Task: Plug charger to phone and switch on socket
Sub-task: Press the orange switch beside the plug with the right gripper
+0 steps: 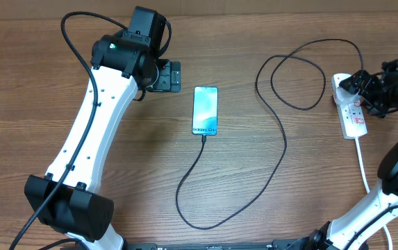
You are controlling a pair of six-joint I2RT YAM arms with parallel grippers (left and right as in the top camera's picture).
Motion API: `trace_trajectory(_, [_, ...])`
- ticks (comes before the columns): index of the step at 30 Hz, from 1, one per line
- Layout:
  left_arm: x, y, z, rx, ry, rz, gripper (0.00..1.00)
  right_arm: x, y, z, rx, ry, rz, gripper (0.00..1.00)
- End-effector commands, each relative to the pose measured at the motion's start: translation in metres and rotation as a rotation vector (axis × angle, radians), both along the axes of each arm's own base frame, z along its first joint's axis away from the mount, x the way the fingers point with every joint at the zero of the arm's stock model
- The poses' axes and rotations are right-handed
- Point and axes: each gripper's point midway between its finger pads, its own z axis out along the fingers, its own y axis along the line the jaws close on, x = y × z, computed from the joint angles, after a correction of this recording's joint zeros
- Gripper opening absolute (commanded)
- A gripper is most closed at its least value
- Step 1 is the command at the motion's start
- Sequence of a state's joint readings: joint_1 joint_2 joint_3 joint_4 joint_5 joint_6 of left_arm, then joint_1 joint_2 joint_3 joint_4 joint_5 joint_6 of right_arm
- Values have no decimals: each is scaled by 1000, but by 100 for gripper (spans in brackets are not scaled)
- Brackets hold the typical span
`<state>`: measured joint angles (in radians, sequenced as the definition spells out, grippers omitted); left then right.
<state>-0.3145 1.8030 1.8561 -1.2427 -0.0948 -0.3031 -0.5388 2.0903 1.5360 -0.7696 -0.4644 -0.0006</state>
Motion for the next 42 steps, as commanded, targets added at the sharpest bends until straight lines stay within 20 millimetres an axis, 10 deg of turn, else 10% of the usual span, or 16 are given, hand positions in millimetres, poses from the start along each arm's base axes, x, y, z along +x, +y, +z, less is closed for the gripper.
trace_trajectory(1, [2,2,2,17,-9,-13,100,6,5,1,-3,-16,23,100])
trace_trajectory(42, [2,2,2,17,-9,-13,100,-9,36,-17,75,88,7,98])
